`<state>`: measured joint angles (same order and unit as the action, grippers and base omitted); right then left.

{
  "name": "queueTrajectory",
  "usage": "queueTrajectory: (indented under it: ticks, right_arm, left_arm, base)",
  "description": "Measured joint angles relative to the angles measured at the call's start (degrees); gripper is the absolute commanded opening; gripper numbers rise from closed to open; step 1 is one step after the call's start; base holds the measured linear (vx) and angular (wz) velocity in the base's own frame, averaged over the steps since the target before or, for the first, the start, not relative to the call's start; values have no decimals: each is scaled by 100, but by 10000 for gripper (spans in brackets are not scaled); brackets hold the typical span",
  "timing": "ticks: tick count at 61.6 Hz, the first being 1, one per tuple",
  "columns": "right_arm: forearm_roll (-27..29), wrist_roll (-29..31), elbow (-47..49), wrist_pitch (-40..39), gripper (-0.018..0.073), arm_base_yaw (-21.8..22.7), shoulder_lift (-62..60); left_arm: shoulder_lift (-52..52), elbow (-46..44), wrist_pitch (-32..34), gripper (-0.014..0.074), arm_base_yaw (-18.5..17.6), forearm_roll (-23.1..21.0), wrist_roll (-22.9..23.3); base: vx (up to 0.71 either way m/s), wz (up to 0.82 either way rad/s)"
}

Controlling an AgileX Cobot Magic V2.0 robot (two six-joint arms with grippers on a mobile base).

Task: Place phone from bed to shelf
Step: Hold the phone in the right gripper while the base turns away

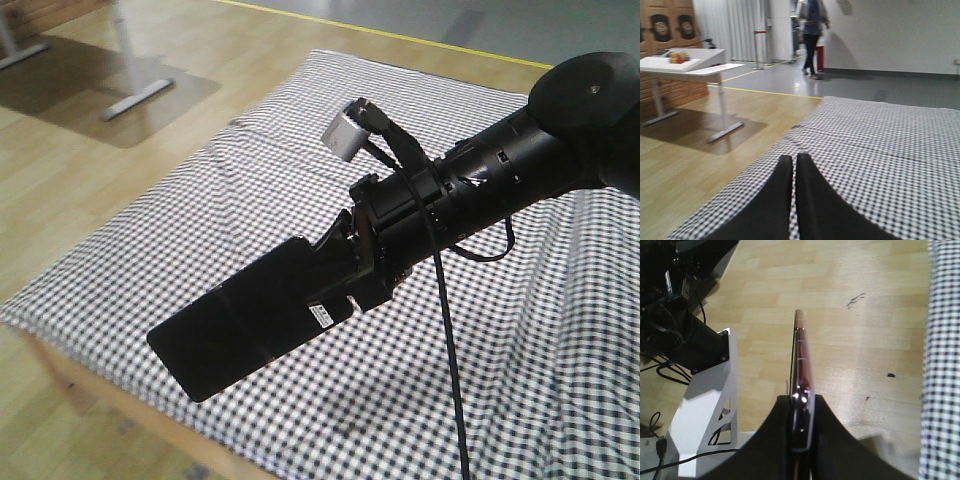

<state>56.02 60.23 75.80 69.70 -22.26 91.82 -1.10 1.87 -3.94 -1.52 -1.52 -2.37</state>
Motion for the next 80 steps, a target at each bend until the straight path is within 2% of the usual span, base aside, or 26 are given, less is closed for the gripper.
queueTrajectory:
  ticks: [80]
  right_arm:
    - [0,0,0,0,-2,0,0]
  left_arm:
    - [0,0,0,1,0,0,0]
  base:
    - [-15,57]
